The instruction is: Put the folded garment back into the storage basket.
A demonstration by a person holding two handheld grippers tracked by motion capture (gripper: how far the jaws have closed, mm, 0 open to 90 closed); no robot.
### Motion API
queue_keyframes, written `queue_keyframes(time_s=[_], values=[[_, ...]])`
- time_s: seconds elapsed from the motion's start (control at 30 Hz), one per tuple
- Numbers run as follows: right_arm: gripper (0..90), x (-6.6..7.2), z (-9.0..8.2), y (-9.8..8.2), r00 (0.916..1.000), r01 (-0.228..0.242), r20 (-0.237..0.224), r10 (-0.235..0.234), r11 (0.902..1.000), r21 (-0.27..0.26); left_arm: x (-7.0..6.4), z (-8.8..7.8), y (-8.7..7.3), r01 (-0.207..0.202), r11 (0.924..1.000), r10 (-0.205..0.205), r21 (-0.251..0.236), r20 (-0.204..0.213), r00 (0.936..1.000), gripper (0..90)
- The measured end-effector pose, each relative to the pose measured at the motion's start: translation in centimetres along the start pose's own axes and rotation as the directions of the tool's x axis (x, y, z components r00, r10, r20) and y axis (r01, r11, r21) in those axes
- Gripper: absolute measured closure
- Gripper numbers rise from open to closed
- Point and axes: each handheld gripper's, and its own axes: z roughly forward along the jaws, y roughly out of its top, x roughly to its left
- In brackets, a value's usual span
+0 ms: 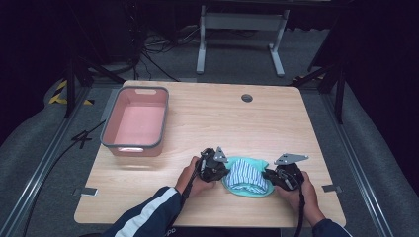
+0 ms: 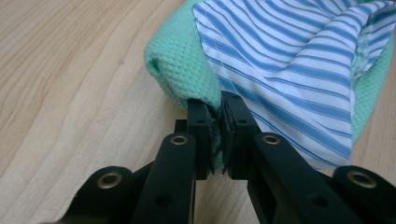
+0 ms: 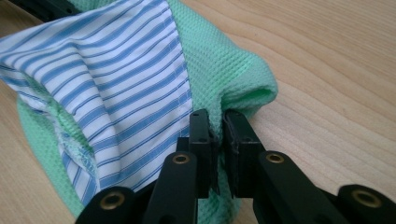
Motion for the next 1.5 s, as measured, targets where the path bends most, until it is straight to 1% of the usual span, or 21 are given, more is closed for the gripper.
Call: queue_keyframes(time_s=[0.1, 0.13, 0.17, 0.3, 0.33, 0.43, 0.47, 0.53, 0.57, 0.7, 0.73, 0.83, 0.93, 1.07, 1.1, 1.33, 1.37, 1.4, 1.43, 1.47, 1.5], values=[[82.6, 0.0, -0.6, 0.3, 1.0, 0.004, 0.001, -0.004, 0.9997, -0.024, 0.0, -0.4, 0.4, -0.023, 0.9997, 0.023, 0.002, 0.0, 0.9997, 83.5], [82.7, 0.0, -0.9, 0.5, 1.0, -0.001, 0.001, 0.001, 0.9995, -0.032, 0.0, -0.6, 0.5, -0.024, 0.9997, 0.024, -0.002, 0.002, 0.9997, 83.6], [82.7, 0.0, -1.1, 0.6, 1.0, 0.004, 0.005, -0.004, 0.9992, -0.041, 0.0, -0.8, 0.7, -0.024, 0.9997, 0.024, -0.007, 0.006, 0.9997, 83.7], [82.7, 0.0, -1.9, 1.2, 0.9999, -0.007, 0.009, 0.008, 0.9981, -0.061, 0.1, -1.4, 1.5, -0.04, 0.9992, 0.04, -0.009, -0.001, 0.9992, 83.9], [82.7, 0.0, -2.0, 1.3, 0.9999, -0.001, 0.012, 0.002, 0.9979, -0.066, 0.0, -1.5, 1.7, -0.041, 0.9991, 0.041, -0.009, -0.003, 0.9992, 83.9], [82.7, 0.1, -2.5, 1.9, 0.9999, -0.004, 0.013, 0.005, 0.9969, -0.079, 0.2, -2.0, 2.2, -0.043, 0.9989, 0.043, -0.015, -0.009, 0.999, 83.9], [82.7, 0.2, -2.6, 2.0, 0.9999, -0.003, 0.013, 0.004, 0.9967, -0.081, 0.3, -2.2, 2.3, -0.05, 0.9987, 0.049, -0.013, -0.012, 0.9987, 84.0], [82.8, 0.2, -2.7, 2.3, 0.9999, -0.014, 0.007, 0.015, 0.9962, -0.086, 0.4, -2.6, 2.5, -0.048, 0.9987, 0.048, -0.016, -0.012, 0.9988, 84.0], [82.7, 0.2, -2.7, 2.5, 0.9999, -0.006, 0.011, 0.007, 0.9963, -0.085, 0.4, -2.7, 2.7, -0.054, 0.9985, 0.054, -0.011, -0.018, 0.9984, 84.0], [82.7, 0.4, -2.7, 3.3, 0.9999, -0.007, 0.008, 0.008, 0.9964, -0.084, 0.8, -3.4, 3.2, -0.063, 0.998, 0.063, -0.003, -0.023, 0.9978, 84.0], [82.7, 0.4, -2.7, 3.3, 0.9999, -0.007, 0.008, 0.008, 0.9964, -0.084, 0.8, -3.4, 3.2, -0.063, 0.998, 0.063, -0.003, -0.023, 0.9978, 83.9], [82.7, 0.7, -2.8, 4.4, 0.9999, 0.008, 0.015, -0.007, 0.9964, -0.084, 1.3, -3.8, 3.2, -0.045, 0.999, 0.045, -0.003, -0.026, 0.9986, 84.0], [82.7, 0.8, -2.9, 4.8, 0.9999, 0.011, 0.014, -0.01, 0.9961, -0.088, 1.8, -4.2, 3.1, -0.041, 0.9991, 0.041, -0.009, -0.032, 0.9987, 84.0], [82.7, 0.9, -2.9, 5.8, 0.9996, 0.019, 0.02, -0.018, 0.9952, -0.096, 2.4, -5.1, 3.3, -0.051, 0.9985, 0.05, -0.022, -0.052, 0.9974, 84.0], [82.7, 0.9, -2.9, 5.8, 0.9996, 0.019, 0.02, -0.018, 0.9952, -0.096, 2.4, -5.1, 3.3, -0.051, 0.9985, 0.05, -0.022, -0.052, 0.9974, 84.0], [82.6, 1.2, -2.9, 7.4, 0.9994, 0.031, 0.021, -0.029, 0.9927, -0.116, 3.3, -6.8, 3.7, -0.051, 0.998, 0.047, -0.037, -0.086, 0.9952, 83.9], [82.6, 1.2, -2.9, 7.4, 0.9994, 0.031, 0.021, -0.029, 0.9927, -0.116, 3.3, -6.8, 3.7, -0.051, 0.998, 0.047, -0.037, -0.086, 0.9952, 83.9], [82.6, 1.3, -3.0, 7.6, 0.9992, 0.036, 0.021, -0.033, 0.9923, -0.119, 3.5, -7.1, 3.8, -0.055, 0.9978, 0.051, -0.037, -0.091, 0.9946, 83.9], [82.6, 1.4, -3.1, 8.2, 0.9988, 0.046, 0.024, -0.043, 0.9909, -0.127, 3.7, -7.6, 3.9, -0.052, 0.9977, 0.048, -0.043, -0.098, 0.9941, 83.9], [82.6, 1.4, -3.1, 8.4, 0.9988, 0.045, 0.023, -0.042, 0.9906, -0.129, 3.7, -7.6, 3.9, -0.052, 0.9977, 0.048, -0.043, -0.098, 0.9941, 84.0], [82.6, 1.5, -3.2, 8.6, 0.9985, 0.052, 0.025, -0.049, 0.9901, -0.131, 3.9, -8.0, 4.0, -0.048, 0.9979, 0.043, -0.043, -0.106, 0.9934, 84.0]])
